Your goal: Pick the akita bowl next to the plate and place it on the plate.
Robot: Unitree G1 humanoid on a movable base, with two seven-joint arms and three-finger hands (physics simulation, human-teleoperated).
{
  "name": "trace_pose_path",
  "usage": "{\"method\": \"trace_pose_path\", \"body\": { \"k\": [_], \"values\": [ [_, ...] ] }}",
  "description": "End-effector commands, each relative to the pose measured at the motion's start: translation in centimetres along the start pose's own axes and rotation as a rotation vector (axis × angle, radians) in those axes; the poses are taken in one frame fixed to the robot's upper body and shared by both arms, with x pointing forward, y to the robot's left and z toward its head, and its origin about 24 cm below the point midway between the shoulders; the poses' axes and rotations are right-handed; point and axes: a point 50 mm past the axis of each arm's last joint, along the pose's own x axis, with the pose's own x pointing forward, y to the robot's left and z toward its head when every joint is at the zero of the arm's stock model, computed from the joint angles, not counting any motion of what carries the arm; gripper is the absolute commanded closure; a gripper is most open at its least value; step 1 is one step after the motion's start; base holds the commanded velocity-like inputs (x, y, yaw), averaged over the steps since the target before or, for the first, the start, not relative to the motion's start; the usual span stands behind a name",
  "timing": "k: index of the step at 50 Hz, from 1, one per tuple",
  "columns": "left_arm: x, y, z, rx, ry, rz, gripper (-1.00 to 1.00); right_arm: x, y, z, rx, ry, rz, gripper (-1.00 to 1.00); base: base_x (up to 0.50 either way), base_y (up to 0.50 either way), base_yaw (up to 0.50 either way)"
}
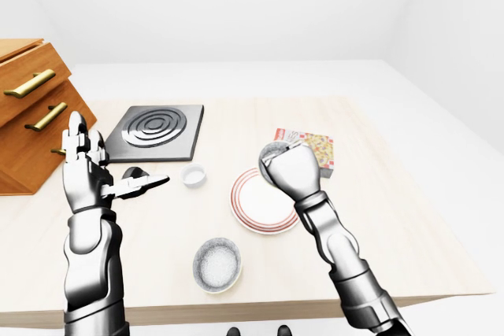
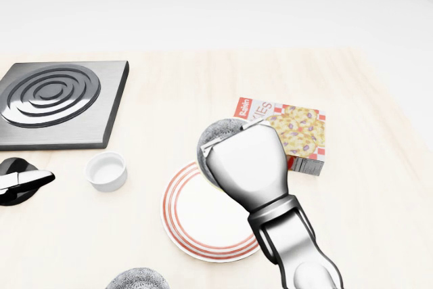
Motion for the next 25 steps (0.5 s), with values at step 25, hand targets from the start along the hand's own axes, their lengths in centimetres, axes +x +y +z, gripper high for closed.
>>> {"method": "trace_pose_path", "body": {
  "k": [25],
  "values": [
    [0.0, 0.0, -0.2, 0.002, 0.000, -0.004, -1.00, -0.1, 2.0, 1.7, -0.014, -0.068, 0.043, 1.00, 0.00, 0.00, 0.00]
  ]
}}
